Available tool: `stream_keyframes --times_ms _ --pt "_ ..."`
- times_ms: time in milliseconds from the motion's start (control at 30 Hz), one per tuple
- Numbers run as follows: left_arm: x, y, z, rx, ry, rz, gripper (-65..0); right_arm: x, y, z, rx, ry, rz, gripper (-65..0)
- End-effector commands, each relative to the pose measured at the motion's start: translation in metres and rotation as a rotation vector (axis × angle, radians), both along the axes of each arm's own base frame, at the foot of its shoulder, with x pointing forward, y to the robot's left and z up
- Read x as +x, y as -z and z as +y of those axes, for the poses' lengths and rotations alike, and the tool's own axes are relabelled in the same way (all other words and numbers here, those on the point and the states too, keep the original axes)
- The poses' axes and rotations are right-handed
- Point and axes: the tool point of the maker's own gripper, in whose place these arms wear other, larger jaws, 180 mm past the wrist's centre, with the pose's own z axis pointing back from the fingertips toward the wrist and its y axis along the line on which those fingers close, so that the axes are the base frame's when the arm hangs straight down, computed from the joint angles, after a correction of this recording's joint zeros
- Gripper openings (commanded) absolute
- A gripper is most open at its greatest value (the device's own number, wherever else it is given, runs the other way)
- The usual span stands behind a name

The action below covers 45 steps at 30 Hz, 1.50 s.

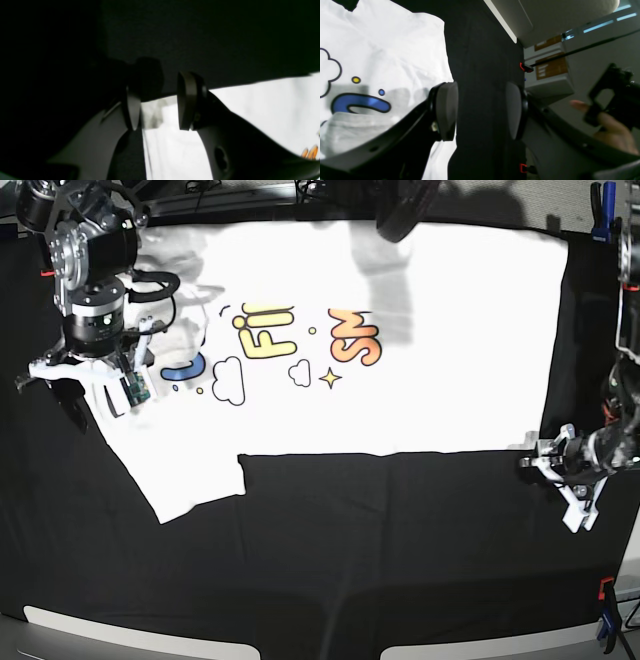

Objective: Layout the t-shirt on the table in an organized manner, then fold the t-shirt properly
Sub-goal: 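Move both grippers to the shirt's hem side and lower them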

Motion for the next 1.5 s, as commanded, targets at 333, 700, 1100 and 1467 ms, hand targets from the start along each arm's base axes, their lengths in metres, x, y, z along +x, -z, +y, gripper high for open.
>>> stream_keyframes --times_ms 333,700,1100,1467 --pt "-0.012 0.008 0.022 -0.121 -0.021 0.037 -42.8 0.001 -0.010 0.000 -0.003 0.009 -0.035 -35.3" --pt "-0.023 0.004 -0.032 -0.307 0.114 0.053 -42.8 -0.001 -0.005 0.006 0.041 0.029 -0.034 -35.3" --pt "-0.024 0.010 -0.035 -0.255 0.148 0.050 -43.1 0.001 -0.011 0.003 0.005 0.031 -0.063 -35.3" --pt "-0.013 0.003 -0.034 -0.264 0.122 -0.019 -48.3 -0.001 -0.002 0.008 0.064 0.025 -0.021 -35.3"
